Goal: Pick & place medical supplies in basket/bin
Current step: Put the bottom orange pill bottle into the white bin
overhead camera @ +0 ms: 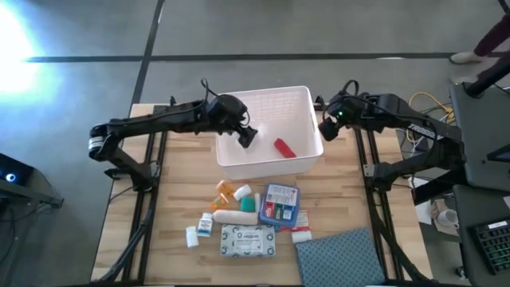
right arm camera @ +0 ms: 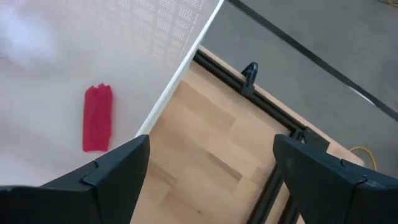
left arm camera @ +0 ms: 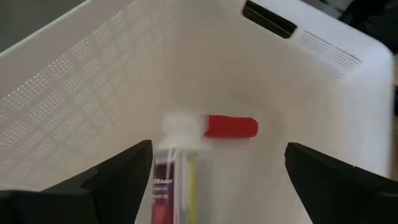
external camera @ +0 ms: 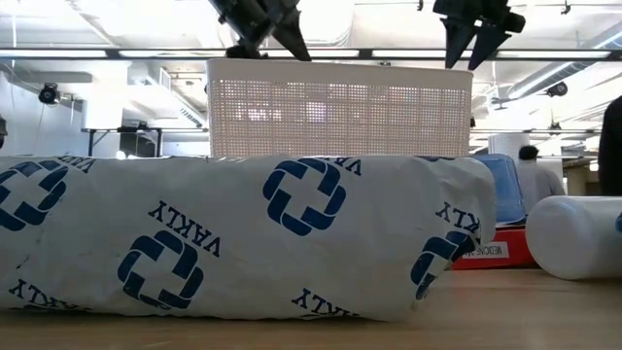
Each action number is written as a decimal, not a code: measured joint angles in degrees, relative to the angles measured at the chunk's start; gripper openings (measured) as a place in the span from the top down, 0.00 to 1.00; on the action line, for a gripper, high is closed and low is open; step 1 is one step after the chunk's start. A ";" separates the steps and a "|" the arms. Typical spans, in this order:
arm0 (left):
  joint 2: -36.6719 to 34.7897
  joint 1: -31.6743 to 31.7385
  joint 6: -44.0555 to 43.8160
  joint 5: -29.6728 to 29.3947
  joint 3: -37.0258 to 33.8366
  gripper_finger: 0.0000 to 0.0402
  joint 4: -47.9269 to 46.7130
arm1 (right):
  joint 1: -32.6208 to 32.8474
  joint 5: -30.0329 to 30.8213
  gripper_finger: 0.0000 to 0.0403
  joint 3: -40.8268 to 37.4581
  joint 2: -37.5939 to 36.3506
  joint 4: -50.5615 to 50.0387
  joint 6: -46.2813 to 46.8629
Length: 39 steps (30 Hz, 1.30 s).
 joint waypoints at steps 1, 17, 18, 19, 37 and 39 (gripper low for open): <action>-0.68 -0.06 0.68 0.03 0.00 0.14 -0.19 | 0.00 -0.25 0.18 -0.07 0.09 0.07 -0.06; -18.24 -22.44 -11.39 1.59 -5.47 0.13 -26.30 | 3.00 -6.49 0.18 -0.81 0.06 -3.32 -0.57; -19.07 -24.94 -12.89 1.59 -7.31 0.13 -26.86 | 3.41 -6.53 0.18 -0.81 -0.05 -3.73 -0.55; -19.83 -27.16 -15.05 1.70 -9.39 0.13 -26.94 | 3.77 -6.52 0.18 -0.83 -0.12 -3.90 -0.39; -16.87 -35.94 -35.63 -6.90 -38.01 0.13 -4.47 | 15.60 -9.23 0.18 -0.83 -0.15 -7.50 14.03; -15.45 -35.96 -37.71 -7.94 -38.54 0.13 -4.15 | 17.54 -6.51 0.18 -0.85 -0.15 -9.59 18.44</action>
